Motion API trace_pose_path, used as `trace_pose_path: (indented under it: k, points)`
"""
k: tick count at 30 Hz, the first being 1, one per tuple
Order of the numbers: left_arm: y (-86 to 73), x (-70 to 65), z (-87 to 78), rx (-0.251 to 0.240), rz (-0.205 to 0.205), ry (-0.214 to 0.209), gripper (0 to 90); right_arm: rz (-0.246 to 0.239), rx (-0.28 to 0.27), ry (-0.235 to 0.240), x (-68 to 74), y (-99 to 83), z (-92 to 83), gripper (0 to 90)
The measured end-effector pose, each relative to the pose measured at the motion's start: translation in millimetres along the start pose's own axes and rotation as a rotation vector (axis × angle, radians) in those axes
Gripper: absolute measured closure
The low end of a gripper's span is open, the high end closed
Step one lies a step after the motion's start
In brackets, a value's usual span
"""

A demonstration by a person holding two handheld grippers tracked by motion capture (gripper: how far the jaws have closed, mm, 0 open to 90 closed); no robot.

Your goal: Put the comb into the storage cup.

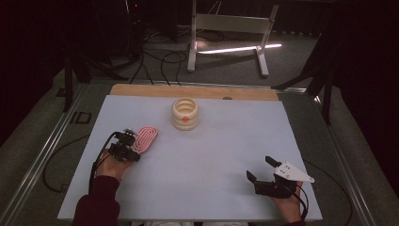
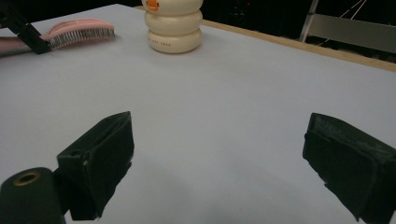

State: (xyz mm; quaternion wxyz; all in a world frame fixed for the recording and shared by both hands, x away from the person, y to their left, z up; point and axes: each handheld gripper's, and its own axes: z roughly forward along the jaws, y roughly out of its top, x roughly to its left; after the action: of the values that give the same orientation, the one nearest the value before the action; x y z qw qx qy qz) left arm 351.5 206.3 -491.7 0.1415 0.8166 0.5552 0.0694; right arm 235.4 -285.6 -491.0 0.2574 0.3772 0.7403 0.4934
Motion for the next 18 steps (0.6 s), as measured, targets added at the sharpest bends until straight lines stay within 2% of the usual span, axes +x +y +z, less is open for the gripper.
trace_pose_path:
  k: [18]
  points:
    - [-3.3, 0.2, -4.4, -0.046, 0.001, 0.015, 69.9, 0.001, 0.011, 0.0, -0.4, -0.3, 0.5, 8.8]
